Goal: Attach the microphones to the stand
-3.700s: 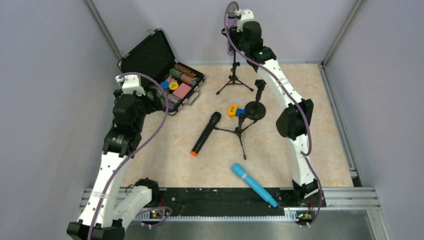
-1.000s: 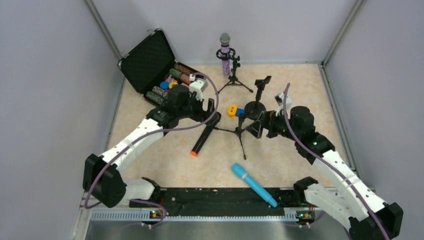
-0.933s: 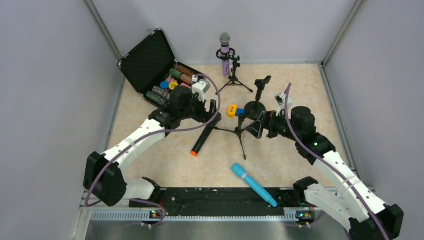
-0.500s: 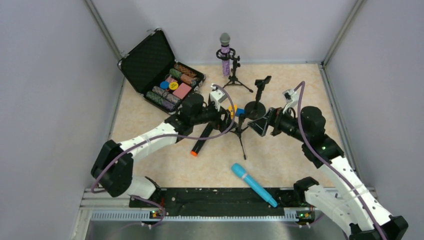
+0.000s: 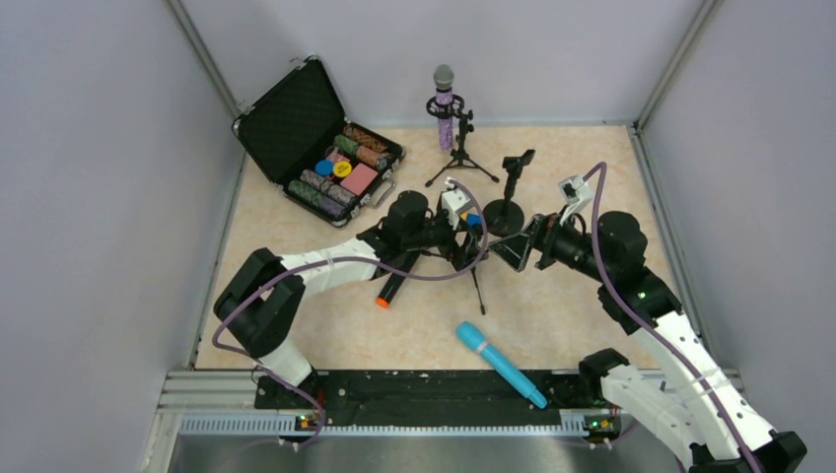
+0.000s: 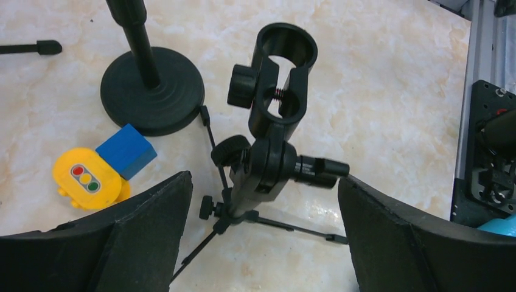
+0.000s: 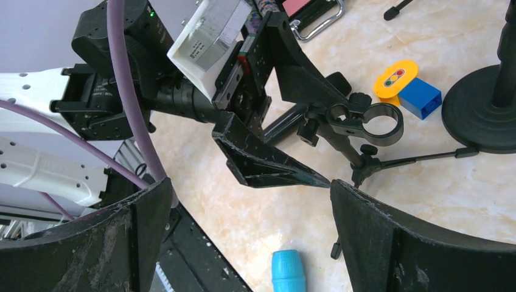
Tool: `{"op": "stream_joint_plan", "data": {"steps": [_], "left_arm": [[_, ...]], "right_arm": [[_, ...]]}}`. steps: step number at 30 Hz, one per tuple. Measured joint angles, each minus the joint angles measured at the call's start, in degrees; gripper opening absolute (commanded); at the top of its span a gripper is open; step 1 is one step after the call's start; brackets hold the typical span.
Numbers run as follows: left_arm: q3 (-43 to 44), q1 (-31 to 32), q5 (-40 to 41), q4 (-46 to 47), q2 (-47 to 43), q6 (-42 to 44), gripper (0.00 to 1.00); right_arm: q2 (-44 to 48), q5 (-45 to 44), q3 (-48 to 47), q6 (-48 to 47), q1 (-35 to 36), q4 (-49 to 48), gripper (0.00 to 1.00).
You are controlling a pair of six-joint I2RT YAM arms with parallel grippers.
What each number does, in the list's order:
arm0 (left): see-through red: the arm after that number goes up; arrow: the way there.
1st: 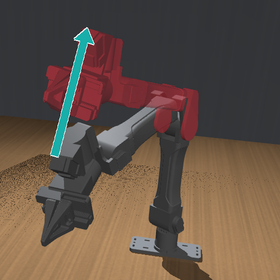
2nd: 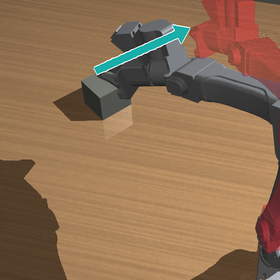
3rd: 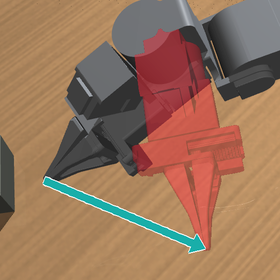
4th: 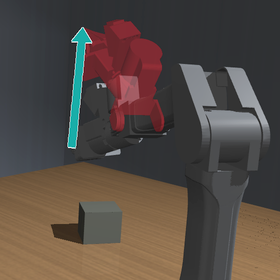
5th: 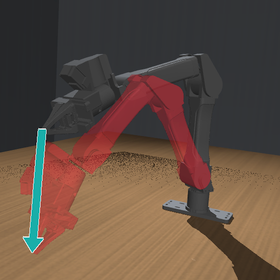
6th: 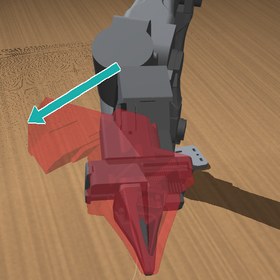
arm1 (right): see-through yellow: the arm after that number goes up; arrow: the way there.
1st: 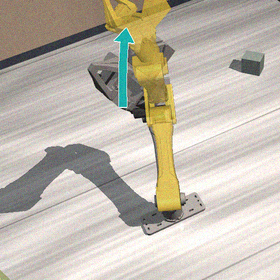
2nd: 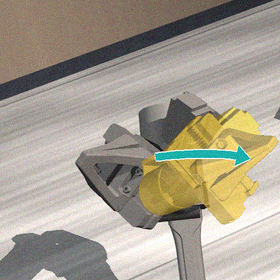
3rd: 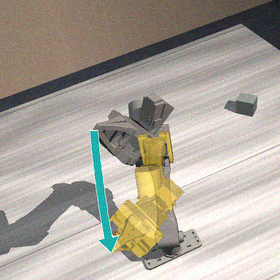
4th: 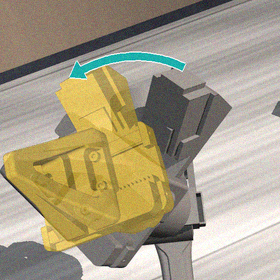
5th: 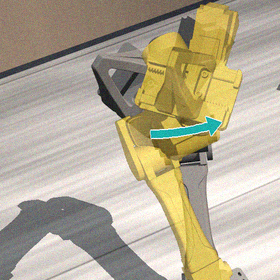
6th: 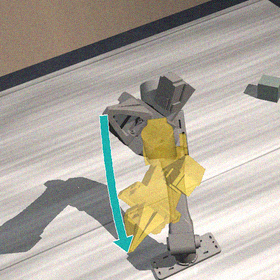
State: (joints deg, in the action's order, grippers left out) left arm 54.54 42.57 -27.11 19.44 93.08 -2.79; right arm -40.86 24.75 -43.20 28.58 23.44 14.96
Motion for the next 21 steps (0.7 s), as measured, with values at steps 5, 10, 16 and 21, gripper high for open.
{"op": "stream_joint_plan", "data": {"steps": [5,10,16,21], "left_arm": [[0.79,0.7,0.72,3.8,2.43,0.17,0.77],[1.22,1.16,1.88,5.79,3.93,0.72,0.64],[1.2,2.25,4.28,6.6,3.96,2.73,0.48],[1.2,2.51,8.2,7.89,3.06,5.29,0.43]], "right_arm": [[-0.02,0.0,0.0,0.0,0.0,0.0,0.98],[-0.04,0.0,0.0,-0.02,0.0,0.0,0.98],[-0.28,0.04,0.0,-0.07,0.0,0.02,0.98],[-0.81,0.07,0.0,-0.42,0.0,0.0,0.98]]}}
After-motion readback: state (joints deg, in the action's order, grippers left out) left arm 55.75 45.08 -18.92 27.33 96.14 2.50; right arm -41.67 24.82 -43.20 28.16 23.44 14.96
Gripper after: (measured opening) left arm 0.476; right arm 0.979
